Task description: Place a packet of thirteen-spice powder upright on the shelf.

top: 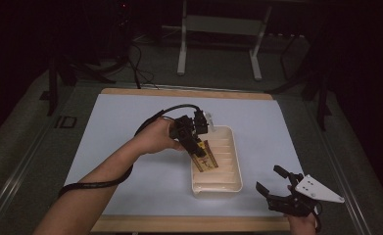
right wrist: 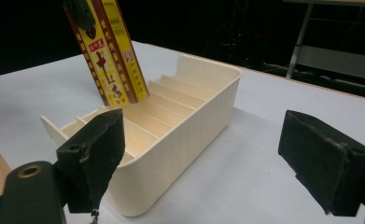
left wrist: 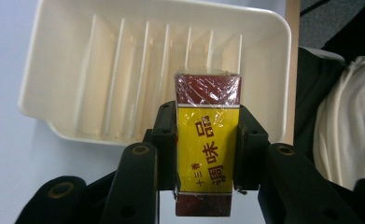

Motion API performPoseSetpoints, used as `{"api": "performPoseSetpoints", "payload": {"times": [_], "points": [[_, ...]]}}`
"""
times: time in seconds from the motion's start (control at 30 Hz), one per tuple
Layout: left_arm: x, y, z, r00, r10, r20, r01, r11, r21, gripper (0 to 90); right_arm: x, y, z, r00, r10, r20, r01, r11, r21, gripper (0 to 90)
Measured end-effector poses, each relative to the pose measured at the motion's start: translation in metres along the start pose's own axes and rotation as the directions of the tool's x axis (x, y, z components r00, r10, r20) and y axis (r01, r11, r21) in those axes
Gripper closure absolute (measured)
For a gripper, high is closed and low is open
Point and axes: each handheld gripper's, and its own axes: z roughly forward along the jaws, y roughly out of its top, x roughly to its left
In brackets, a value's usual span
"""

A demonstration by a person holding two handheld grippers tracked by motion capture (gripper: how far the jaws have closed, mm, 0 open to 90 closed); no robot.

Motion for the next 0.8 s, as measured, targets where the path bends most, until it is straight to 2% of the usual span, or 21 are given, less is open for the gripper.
{"api": "performPoseSetpoints", "payload": {"times": [0.13,0.53,0.7,0.8], "points": [[0.002,-0.002,0.002,0.9998,-0.012,0.014,0.012,0.9999,-0.003,68.0,0.000,0.000,0.000,1.0000,0.001,-0.002,-0.001,1.000,0.002,14.7],[-0.001,0.007,0.007,0.9997,0.014,0.018,-0.014,0.9998,-0.011,68.0,0.001,0.000,0.000,1.0000,-0.004,-0.001,0.004,1.000,0.003,14.7],[-0.001,0.011,0.006,0.9998,0.021,0.002,-0.021,0.9997,0.009,68.0,0.001,0.000,0.000,1.0000,-0.003,-0.001,0.003,1.000,0.003,14.7],[0.001,0.011,0.006,0.9998,0.018,0.007,-0.018,0.9996,0.021,68.0,0.001,0.000,0.000,1.0000,0.000,-0.002,0.000,1.000,0.003,14.7]]}}
